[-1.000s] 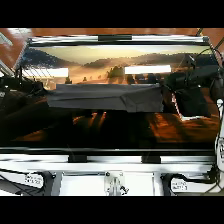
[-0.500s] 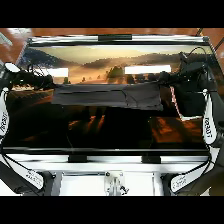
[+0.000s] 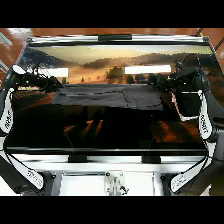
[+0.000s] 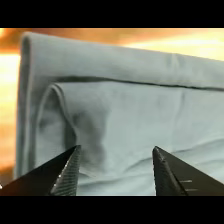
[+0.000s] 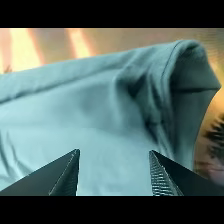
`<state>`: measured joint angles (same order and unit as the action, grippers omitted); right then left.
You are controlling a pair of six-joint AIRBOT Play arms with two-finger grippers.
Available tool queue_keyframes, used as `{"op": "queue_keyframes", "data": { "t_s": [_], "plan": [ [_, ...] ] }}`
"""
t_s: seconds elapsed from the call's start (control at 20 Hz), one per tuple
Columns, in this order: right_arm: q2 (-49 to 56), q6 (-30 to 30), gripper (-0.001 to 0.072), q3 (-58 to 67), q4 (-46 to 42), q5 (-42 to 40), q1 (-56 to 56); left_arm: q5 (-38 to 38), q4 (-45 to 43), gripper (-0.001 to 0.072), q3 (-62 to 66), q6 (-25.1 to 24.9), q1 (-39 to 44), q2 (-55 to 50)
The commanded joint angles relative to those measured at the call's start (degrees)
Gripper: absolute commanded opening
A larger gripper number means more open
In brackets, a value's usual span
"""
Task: Fold the shirts.
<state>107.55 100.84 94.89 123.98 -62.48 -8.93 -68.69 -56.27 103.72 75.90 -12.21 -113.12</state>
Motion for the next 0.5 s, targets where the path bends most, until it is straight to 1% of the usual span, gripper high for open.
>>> {"op": "queue_keyframes", "data": {
  "t_s": [0.0, 0.05, 0.1, 0.15, 0.3, 0.45],
  "plan": [
    [-2.16, 1.22, 0.0546, 0.04, -5.14, -2.97, -0.55, -5.11, 1.07, 0.0542, 1.33, -0.83, -0.02, 0.35],
    [-2.64, -0.24, 0.0549, 0.04, -8.63, -4.20, -0.57, -5.97, 1.05, 0.0542, 1.51, -0.83, -0.04, 0.81],
    [-2.71, -1.95, 0.0645, 0.02, -11.50, -5.86, -0.55, -6.36, 1.05, 0.0542, 1.51, -0.83, -0.02, 1.55],
    [-2.45, -2.51, 0.0677, 0.02, -13.11, -7.76, -0.55, -6.43, 1.05, 0.0542, 1.51, -0.79, -0.02, 2.56],
    [-0.37, -2.29, 0.0685, 0.02, -11.37, -10.40, -0.55, -6.54, 1.05, 0.0541, 1.51, -0.81, -0.02, 5.92],
    [2.34, -2.10, 0.0685, 0.02, -7.04, -8.83, -0.55, -7.19, 1.07, 0.0540, 1.51, -0.83, -0.02, 8.83]
  ]
}}
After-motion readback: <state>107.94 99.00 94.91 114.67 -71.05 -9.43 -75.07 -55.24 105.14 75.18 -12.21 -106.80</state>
